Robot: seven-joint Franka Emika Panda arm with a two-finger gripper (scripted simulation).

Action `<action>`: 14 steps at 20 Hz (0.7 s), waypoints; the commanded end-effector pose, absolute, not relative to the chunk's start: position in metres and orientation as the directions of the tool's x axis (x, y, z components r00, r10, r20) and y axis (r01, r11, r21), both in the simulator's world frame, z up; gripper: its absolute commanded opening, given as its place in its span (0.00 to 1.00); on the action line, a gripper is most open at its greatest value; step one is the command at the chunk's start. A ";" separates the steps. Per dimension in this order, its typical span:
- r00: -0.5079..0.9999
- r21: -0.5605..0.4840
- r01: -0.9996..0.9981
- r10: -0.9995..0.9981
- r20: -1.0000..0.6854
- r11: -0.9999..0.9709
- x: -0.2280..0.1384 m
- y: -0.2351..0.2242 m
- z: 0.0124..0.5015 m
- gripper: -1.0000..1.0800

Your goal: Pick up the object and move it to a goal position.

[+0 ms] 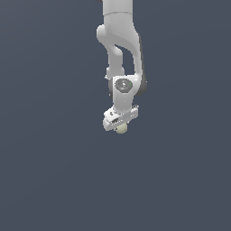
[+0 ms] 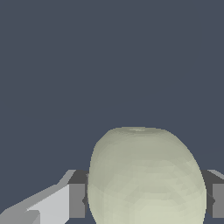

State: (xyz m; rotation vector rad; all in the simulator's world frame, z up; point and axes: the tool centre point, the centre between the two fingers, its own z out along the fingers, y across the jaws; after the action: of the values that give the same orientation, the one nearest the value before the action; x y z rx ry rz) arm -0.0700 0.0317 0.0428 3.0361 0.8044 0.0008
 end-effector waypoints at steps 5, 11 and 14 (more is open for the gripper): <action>0.869 0.001 0.495 0.495 0.000 -0.869 -0.070 0.031 0.047 0.00; 0.869 0.001 0.495 0.495 0.000 -0.869 -0.070 0.029 0.069 0.00; 0.869 0.001 0.495 0.495 0.000 -0.869 -0.071 0.028 0.088 0.00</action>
State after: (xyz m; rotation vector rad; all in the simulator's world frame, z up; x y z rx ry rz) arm -0.0708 0.0287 0.0786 3.0364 0.8049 -0.0009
